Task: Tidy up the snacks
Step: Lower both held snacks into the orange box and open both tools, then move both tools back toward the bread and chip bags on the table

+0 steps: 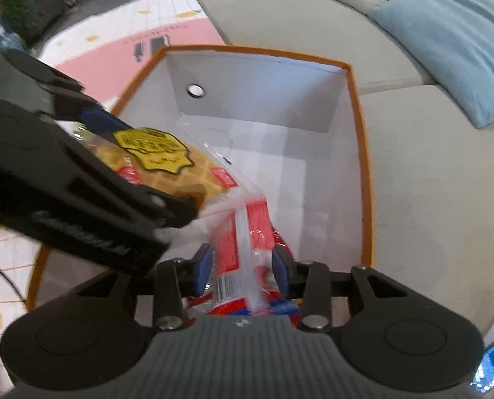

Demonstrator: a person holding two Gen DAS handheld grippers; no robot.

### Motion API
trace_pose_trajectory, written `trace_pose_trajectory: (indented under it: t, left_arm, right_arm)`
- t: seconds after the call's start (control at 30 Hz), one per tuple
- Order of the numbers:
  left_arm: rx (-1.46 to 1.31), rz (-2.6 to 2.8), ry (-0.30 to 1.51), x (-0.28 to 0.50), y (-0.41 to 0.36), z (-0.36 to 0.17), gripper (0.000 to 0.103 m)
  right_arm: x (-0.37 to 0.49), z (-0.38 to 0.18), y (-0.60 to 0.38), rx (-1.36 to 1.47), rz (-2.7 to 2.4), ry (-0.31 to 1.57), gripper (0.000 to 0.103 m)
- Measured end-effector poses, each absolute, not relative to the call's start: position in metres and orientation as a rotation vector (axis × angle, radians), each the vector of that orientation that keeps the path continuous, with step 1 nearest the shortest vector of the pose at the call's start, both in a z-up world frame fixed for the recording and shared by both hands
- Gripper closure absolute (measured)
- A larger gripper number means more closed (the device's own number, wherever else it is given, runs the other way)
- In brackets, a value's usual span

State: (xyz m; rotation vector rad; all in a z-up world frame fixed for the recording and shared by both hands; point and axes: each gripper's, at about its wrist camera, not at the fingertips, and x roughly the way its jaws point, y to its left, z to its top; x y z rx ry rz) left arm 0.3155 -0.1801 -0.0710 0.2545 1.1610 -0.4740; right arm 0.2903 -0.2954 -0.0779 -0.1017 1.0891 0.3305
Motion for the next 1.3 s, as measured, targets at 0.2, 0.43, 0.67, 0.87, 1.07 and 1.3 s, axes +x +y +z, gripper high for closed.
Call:
trace_pose_trajectory:
  t: [0.2, 0.43, 0.67, 0.87, 1.07, 1.3]
  left_arm:
    - [0.236, -0.448, 1.156, 0.316, -0.178, -0.072, 0.007]
    - [0.147, -0.399, 1.154, 0.318, -0.169, -0.07, 0.007]
    - [0.167, -0.398, 1.166, 0.309, -0.175, -0.069, 0.008]
    - [0.146, -0.394, 1.184, 0.308, -0.167, -0.069, 0.008]
    - [0.124, -0.423, 1.149, 0.306, -0.16, -0.053, 0.008]
    - [0.14, -0.369, 1.07, 0.304, -0.143, -0.029, 0.008]
  right_arm:
    - [0.283, -0.064, -0.292, -0.025, 0.434, 1.045, 0.056]
    - [0.268, -0.052, -0.294, 0.141, 0.441, 1.019, 0.056]
    - [0.265, -0.055, -0.294, 0.275, 0.408, 1.021, 0.061]
    - [0.271, -0.06, -0.281, 0.27, 0.405, 1.031, 0.102]
    - [0.271, -0.061, -0.272, 0.156, 0.392, 1.047, 0.103]
    - [0.278, -0.085, -0.268, 0.058, 0.346, 1.127, 0.103]
